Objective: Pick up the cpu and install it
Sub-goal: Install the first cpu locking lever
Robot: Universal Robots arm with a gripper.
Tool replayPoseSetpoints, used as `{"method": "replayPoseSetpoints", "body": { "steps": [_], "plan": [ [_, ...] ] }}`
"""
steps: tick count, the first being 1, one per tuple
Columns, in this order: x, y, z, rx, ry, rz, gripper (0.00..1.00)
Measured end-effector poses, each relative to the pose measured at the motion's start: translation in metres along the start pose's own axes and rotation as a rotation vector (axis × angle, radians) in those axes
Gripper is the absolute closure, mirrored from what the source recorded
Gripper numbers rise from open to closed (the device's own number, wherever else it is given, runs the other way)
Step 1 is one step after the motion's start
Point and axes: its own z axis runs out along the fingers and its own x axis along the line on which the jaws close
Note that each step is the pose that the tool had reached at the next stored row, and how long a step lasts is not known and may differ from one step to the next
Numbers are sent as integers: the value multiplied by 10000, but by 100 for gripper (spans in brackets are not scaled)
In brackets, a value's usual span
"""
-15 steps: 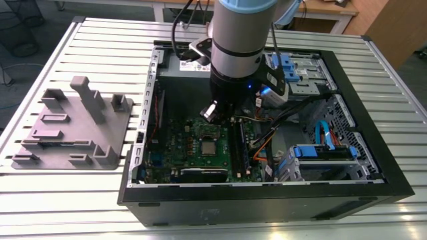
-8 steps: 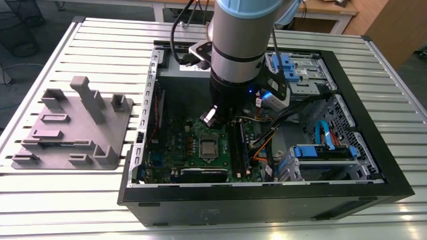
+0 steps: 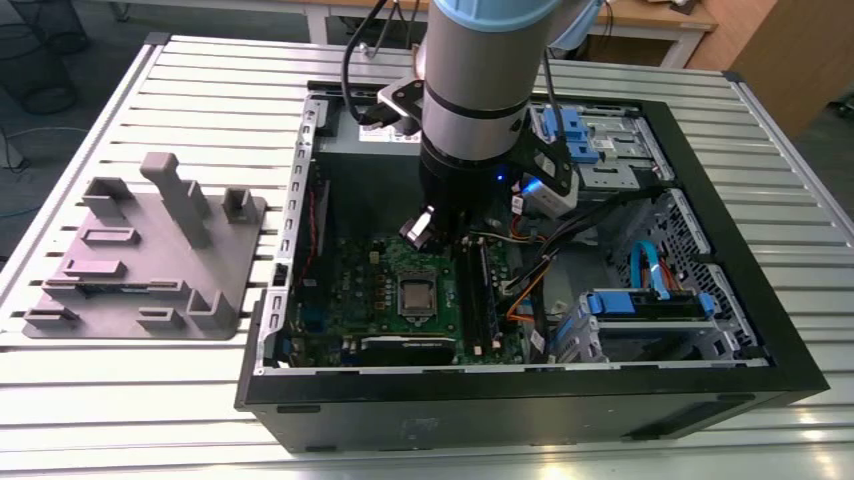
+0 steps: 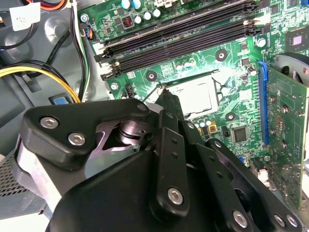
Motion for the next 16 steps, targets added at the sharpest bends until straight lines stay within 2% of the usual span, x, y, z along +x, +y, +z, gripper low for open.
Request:
{"method": "replayPoseSetpoints", "body": {
  "steps": [5, 13, 16],
  "plan": [
    [-1, 1, -21, -14, -13, 2, 89],
    [-6, 1, -119, -41, -37, 2, 89],
    [-7, 1, -122, -43, -41, 3, 89]
  ]
}}
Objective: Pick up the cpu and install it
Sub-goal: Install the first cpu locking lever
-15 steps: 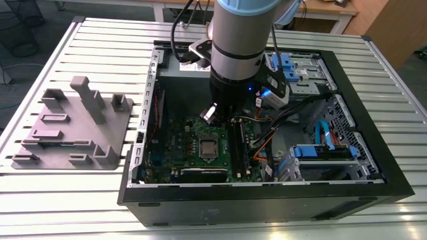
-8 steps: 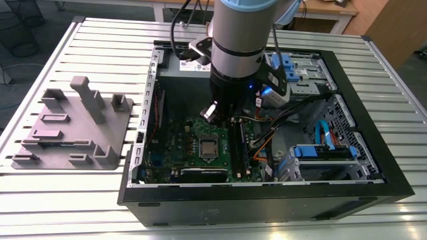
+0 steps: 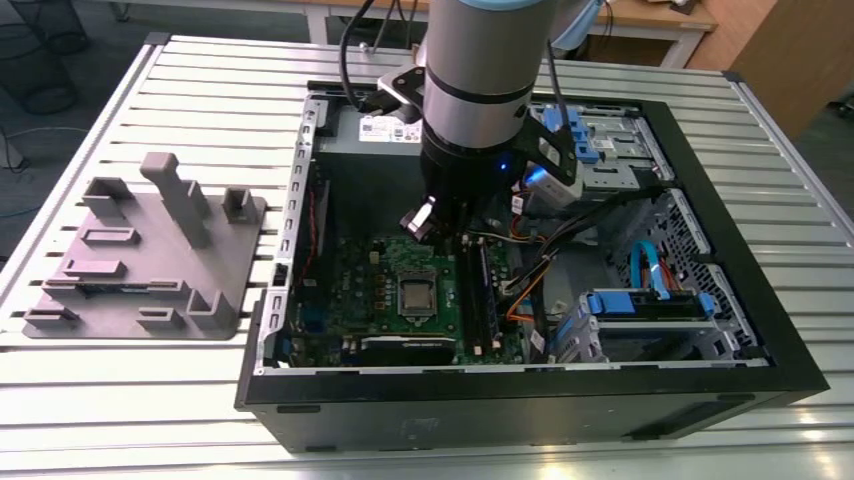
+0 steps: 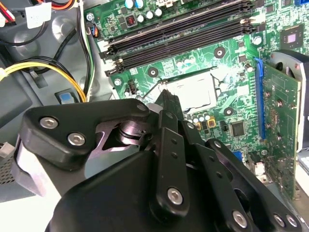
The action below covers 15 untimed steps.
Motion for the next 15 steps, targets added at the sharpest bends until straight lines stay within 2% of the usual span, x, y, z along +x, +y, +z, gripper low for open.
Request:
{"method": "replayPoseSetpoints", "body": {
  "steps": [15],
  "plan": [
    [-10, 11, -7, 2, 4, 2, 89]
  ]
}}
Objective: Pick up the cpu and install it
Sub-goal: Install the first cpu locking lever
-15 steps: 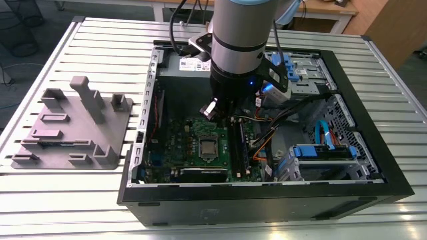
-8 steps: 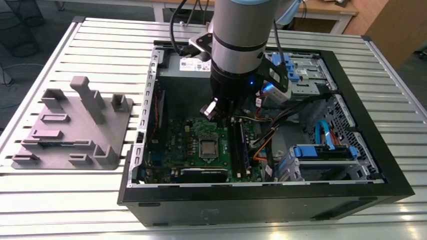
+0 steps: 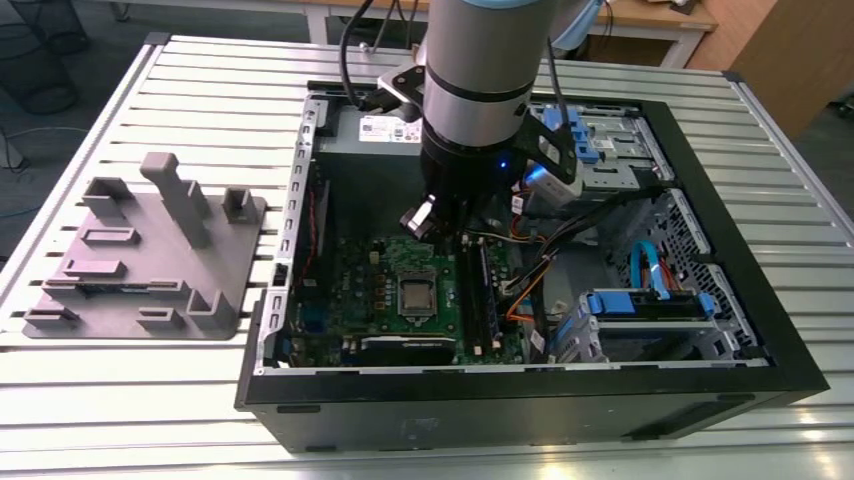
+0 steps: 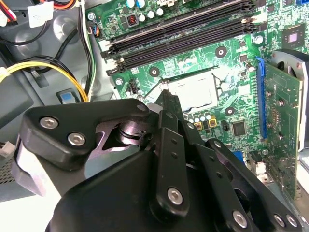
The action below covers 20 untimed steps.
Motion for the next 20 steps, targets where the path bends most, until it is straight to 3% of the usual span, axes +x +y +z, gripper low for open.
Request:
{"method": "replayPoseSetpoints", "body": {
  "steps": [20],
  "plan": [
    [-7, 7, -24, 0, 1, 0, 89]
  ]
}}
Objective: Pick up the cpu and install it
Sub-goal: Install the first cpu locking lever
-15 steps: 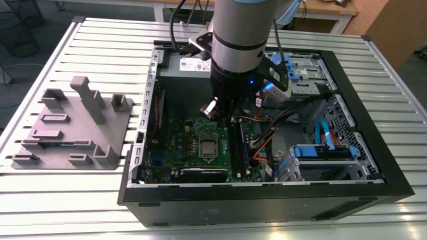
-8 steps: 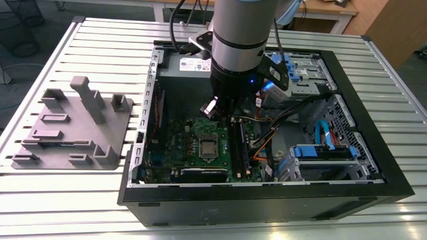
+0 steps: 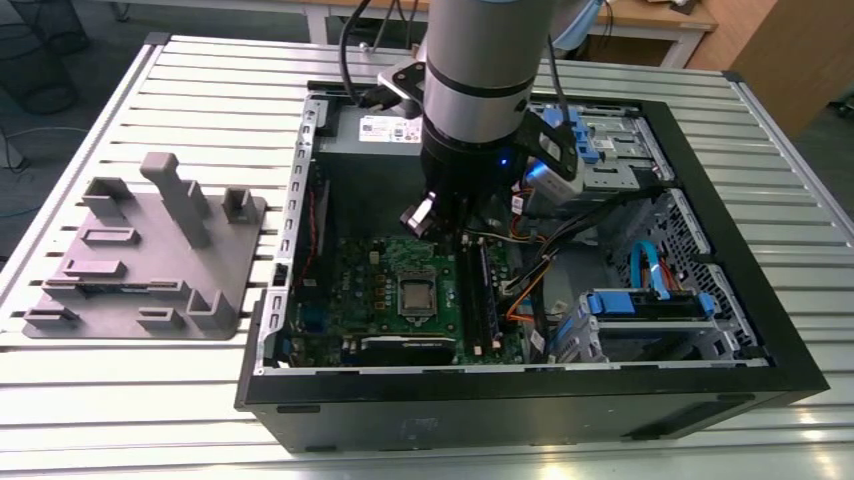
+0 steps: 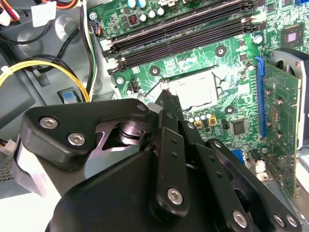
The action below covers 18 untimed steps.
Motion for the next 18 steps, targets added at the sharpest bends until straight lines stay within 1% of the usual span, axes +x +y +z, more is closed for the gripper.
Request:
{"method": "replayPoseSetpoints", "body": {
  "steps": [3, 5, 8, 13, 18],
  "plan": [
    [-15, 16, 2, -1, -2, 1, 89],
    [-68, 71, 6, -1, -1, 0, 89],
    [-108, 99, 10, -2, -3, -1, 89],
    [-147, 76, 26, -9, -13, 34, 89],
    [-151, 75, 48, 18, -18, 534, 89]
  ]
}}
